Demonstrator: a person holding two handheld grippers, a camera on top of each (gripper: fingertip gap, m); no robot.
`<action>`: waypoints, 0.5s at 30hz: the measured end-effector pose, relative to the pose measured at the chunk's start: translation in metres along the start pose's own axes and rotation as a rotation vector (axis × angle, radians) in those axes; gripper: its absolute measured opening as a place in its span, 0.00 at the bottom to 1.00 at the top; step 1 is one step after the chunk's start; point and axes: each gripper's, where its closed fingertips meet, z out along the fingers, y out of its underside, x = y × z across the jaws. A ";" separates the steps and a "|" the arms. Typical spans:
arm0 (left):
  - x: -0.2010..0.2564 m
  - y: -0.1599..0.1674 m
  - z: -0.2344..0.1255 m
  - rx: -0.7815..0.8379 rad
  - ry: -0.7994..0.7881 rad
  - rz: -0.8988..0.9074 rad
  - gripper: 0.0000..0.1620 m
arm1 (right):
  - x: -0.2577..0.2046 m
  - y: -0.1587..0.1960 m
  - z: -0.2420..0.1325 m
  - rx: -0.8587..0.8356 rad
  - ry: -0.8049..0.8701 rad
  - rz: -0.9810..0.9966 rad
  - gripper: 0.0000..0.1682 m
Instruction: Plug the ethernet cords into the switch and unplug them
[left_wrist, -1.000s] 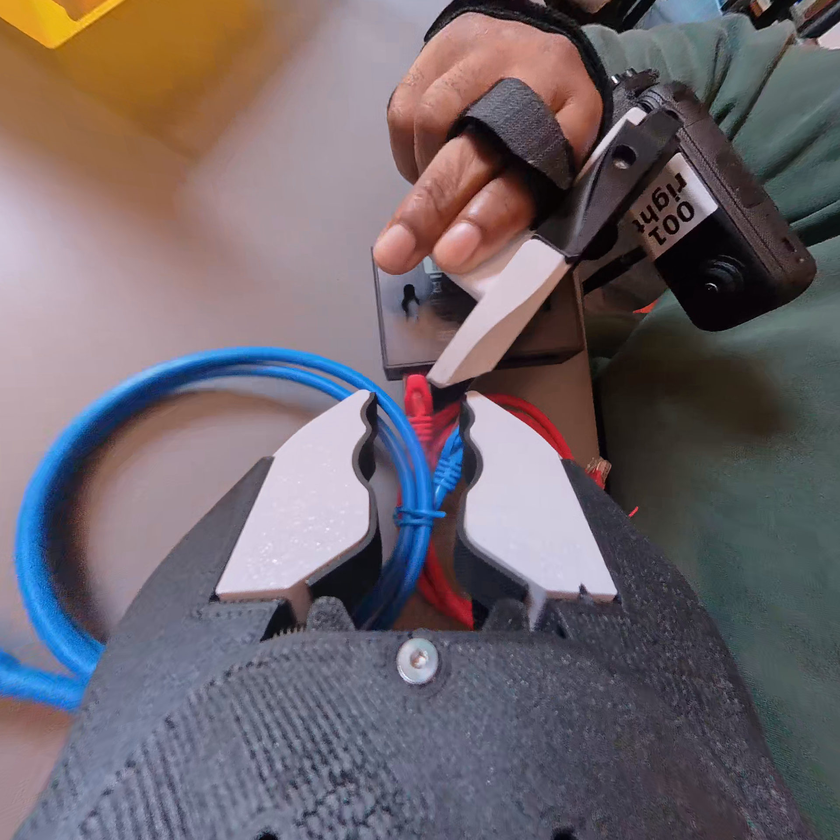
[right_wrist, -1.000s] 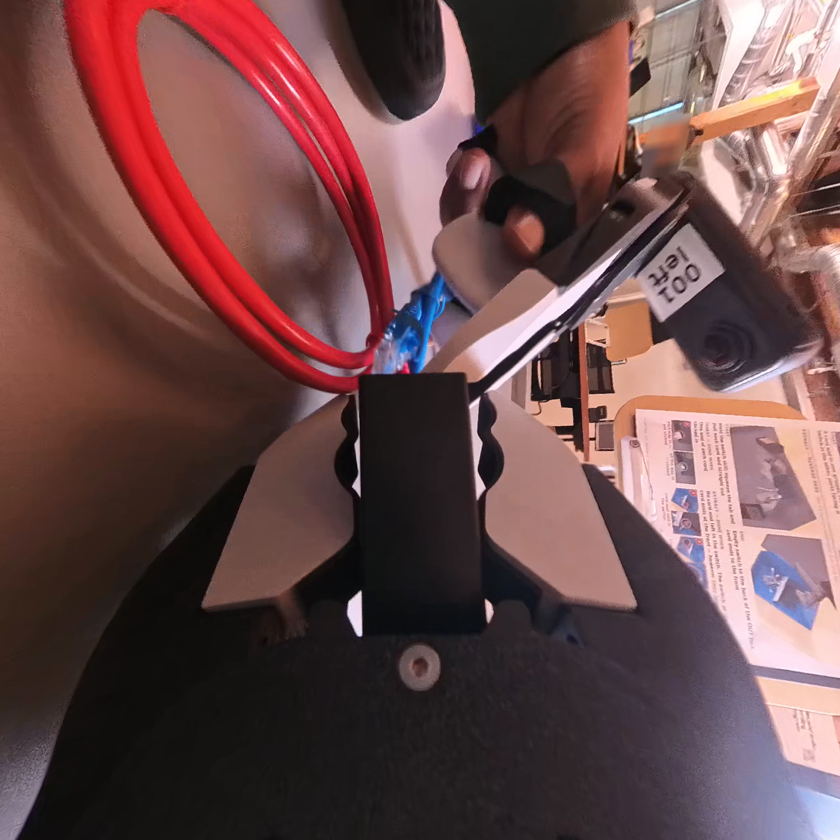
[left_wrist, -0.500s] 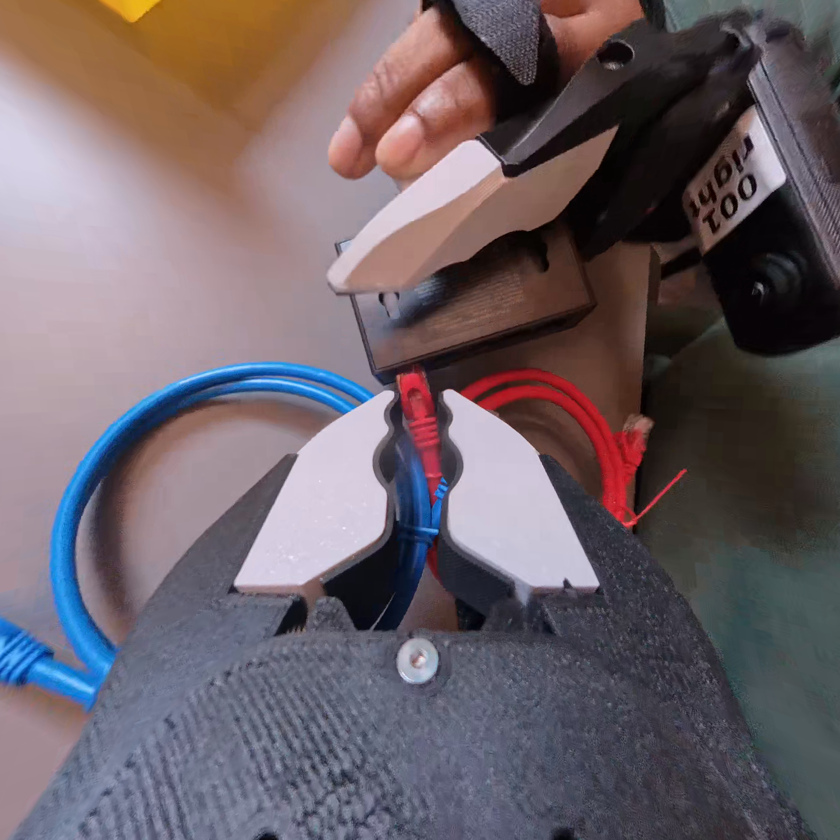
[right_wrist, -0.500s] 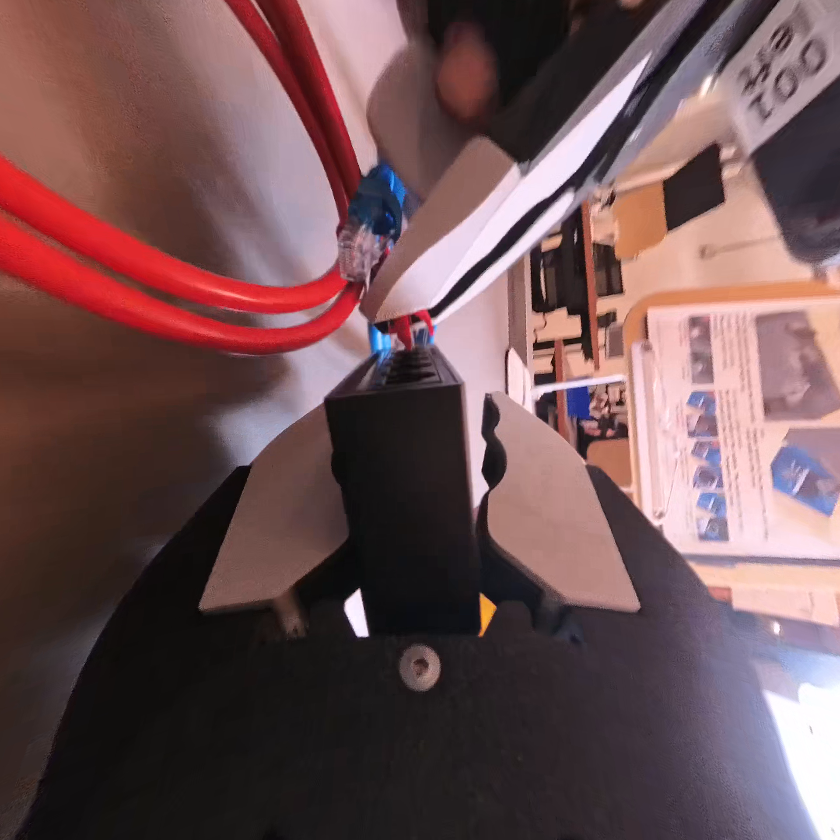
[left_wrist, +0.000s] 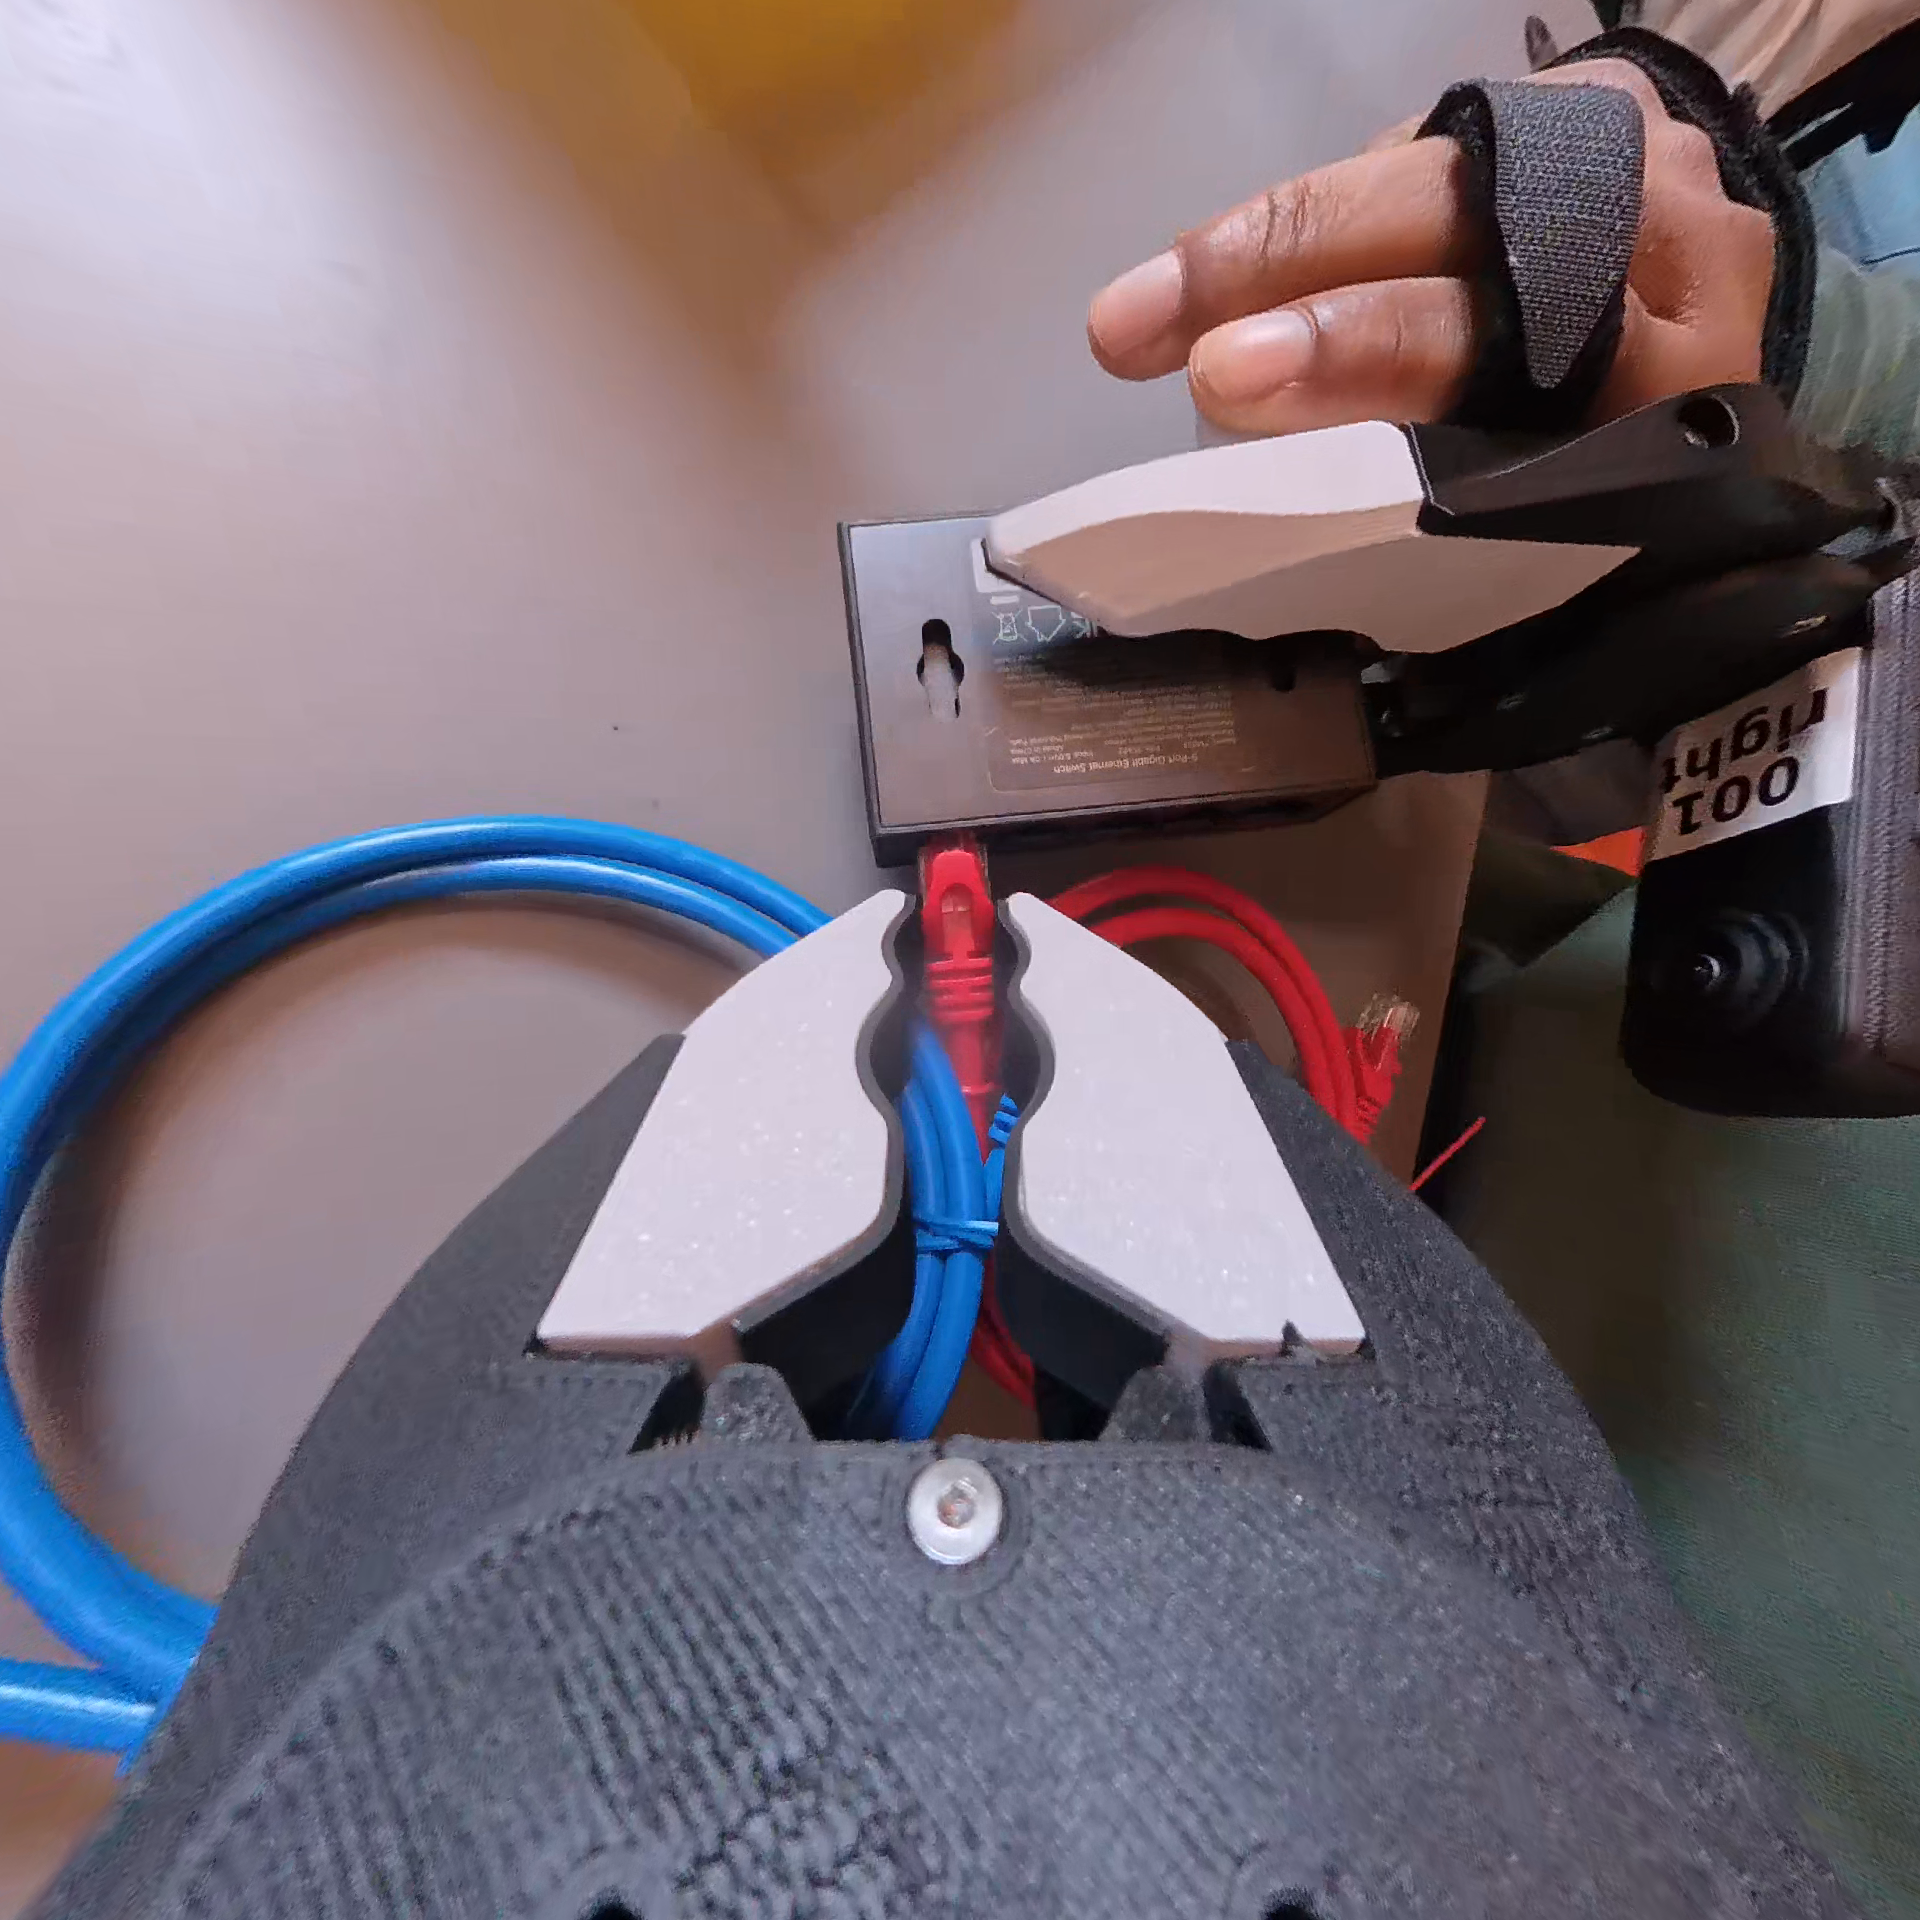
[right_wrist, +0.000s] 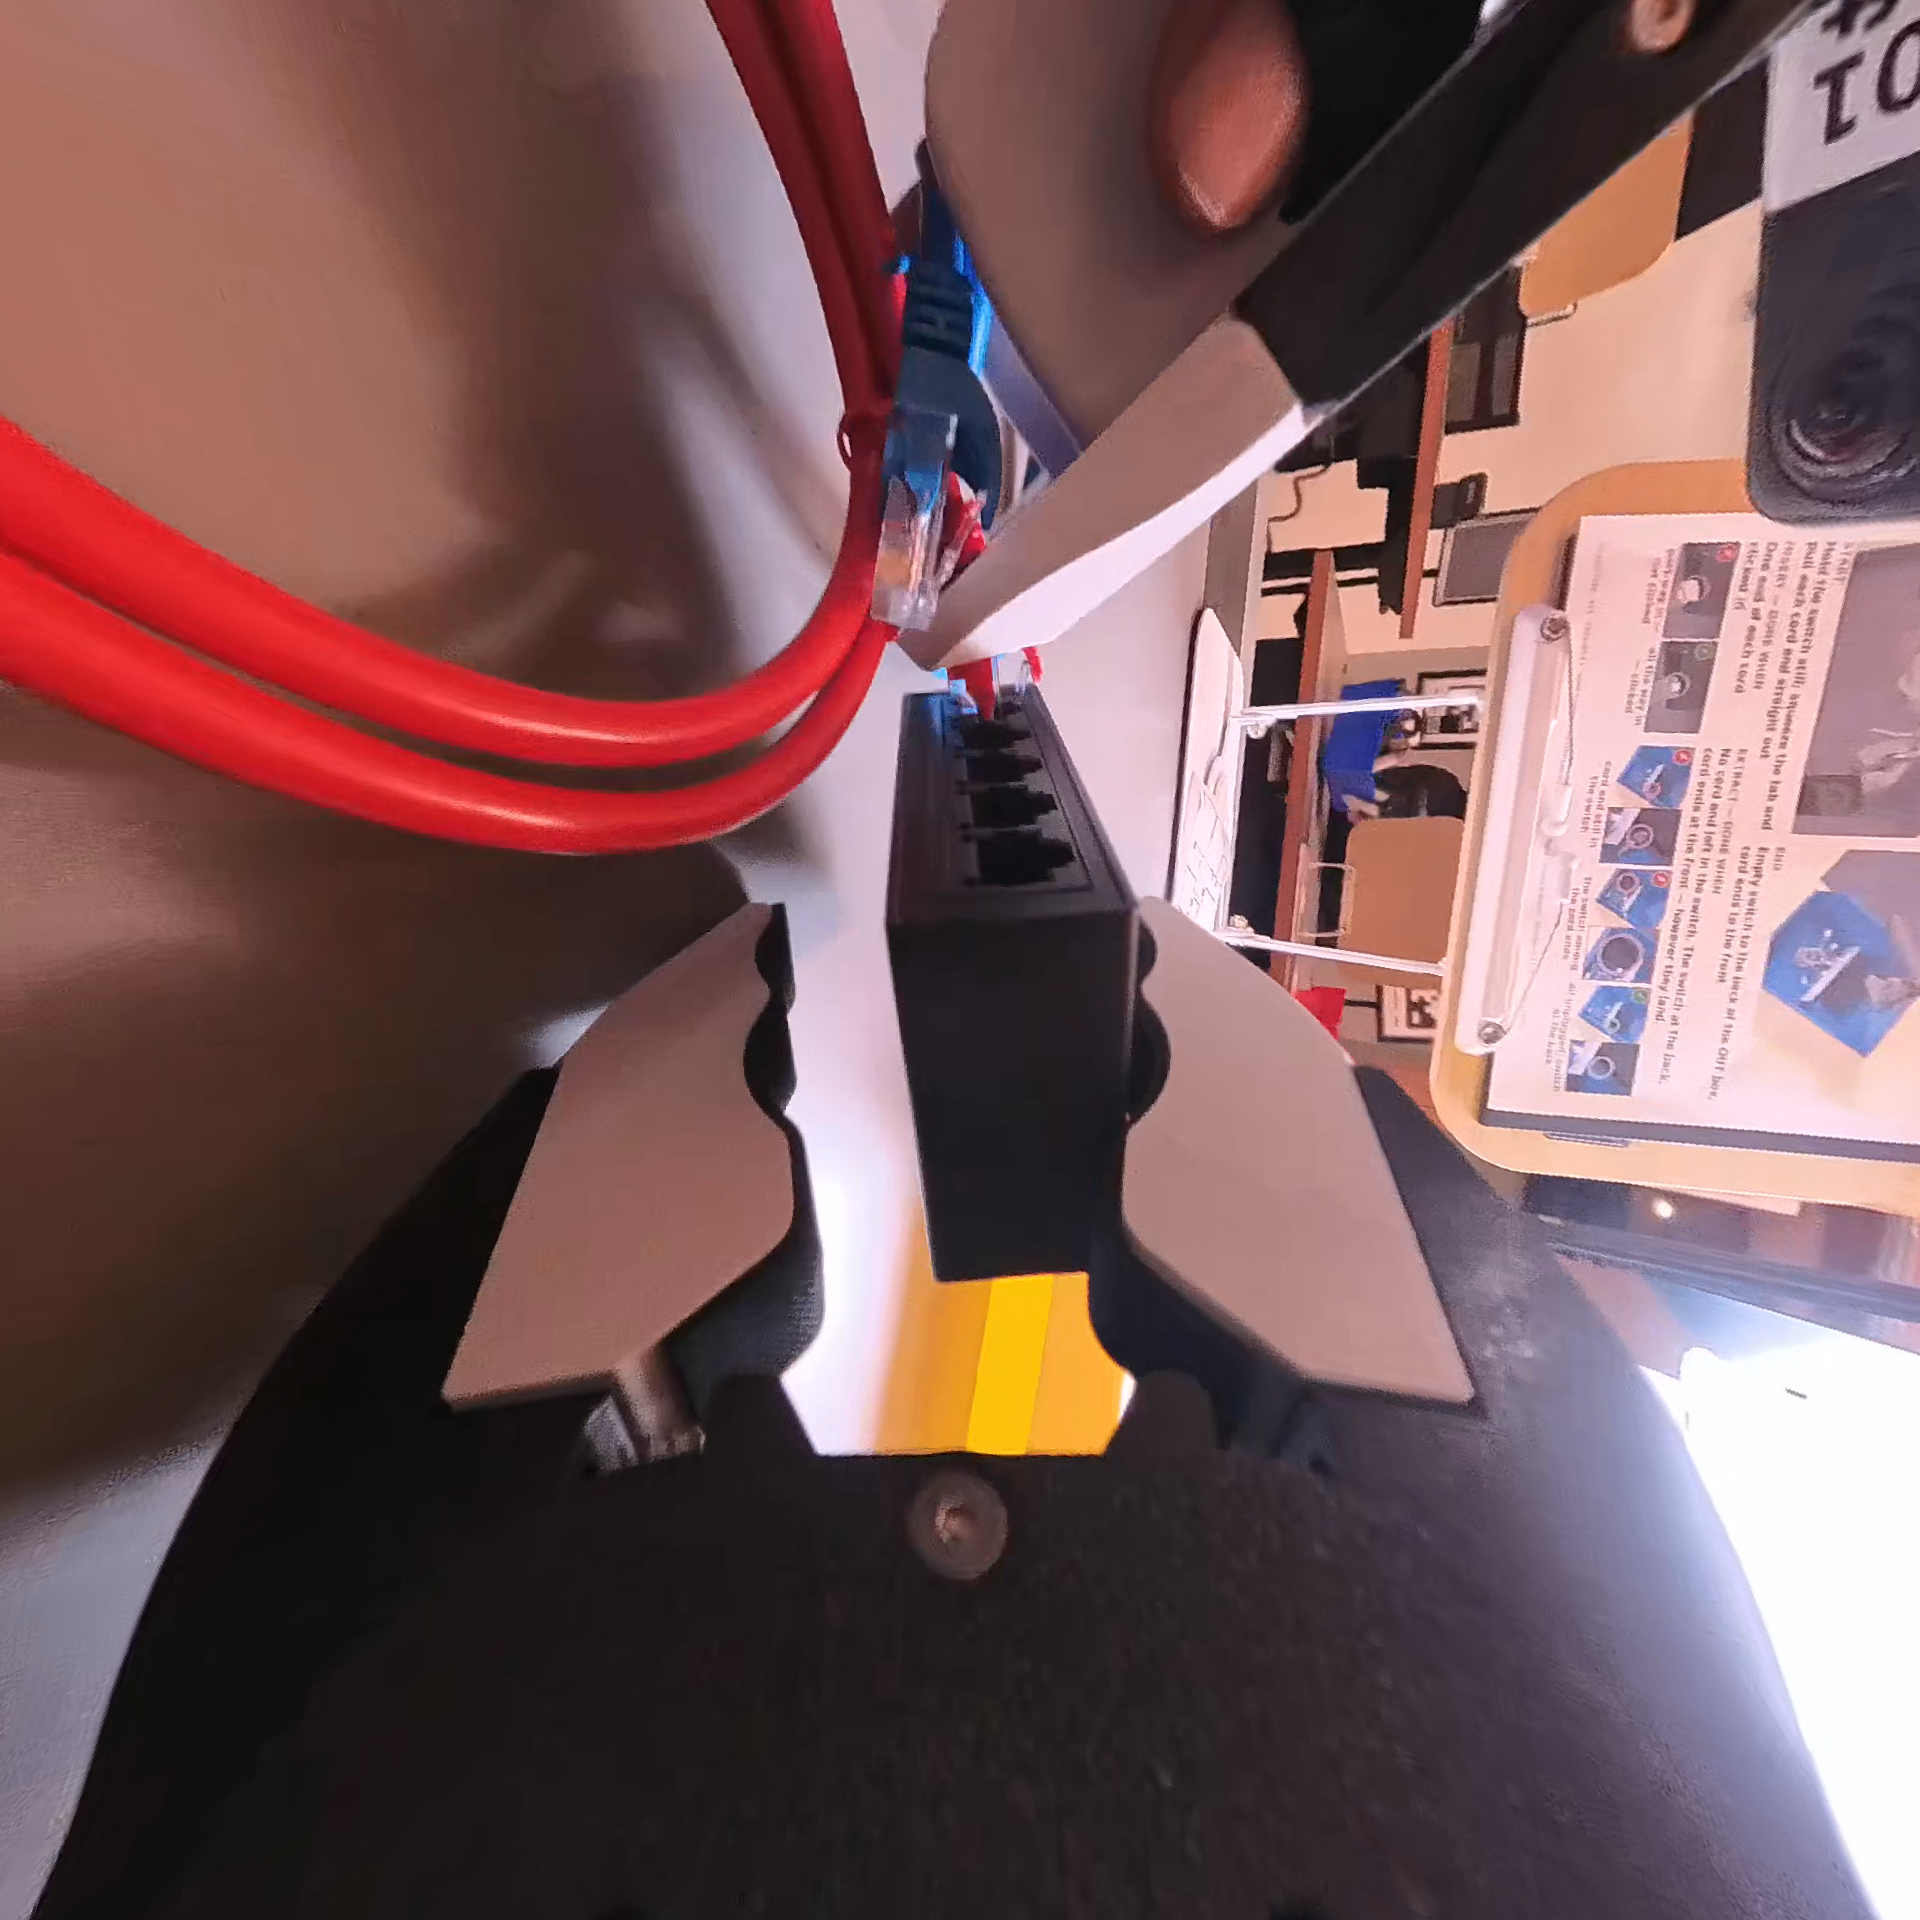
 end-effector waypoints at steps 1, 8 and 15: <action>0.000 0.000 0.000 0.004 0.012 -0.015 0.08 | 0.001 0.003 0.001 -0.010 0.008 -0.006 0.33; 0.003 -0.004 -0.001 0.043 0.011 -0.006 0.08 | 0.007 0.006 -0.001 0.053 0.030 -0.041 0.18; 0.026 -0.011 -0.031 0.128 -0.017 0.254 0.20 | 0.000 0.014 -0.002 0.059 -0.024 0.004 0.18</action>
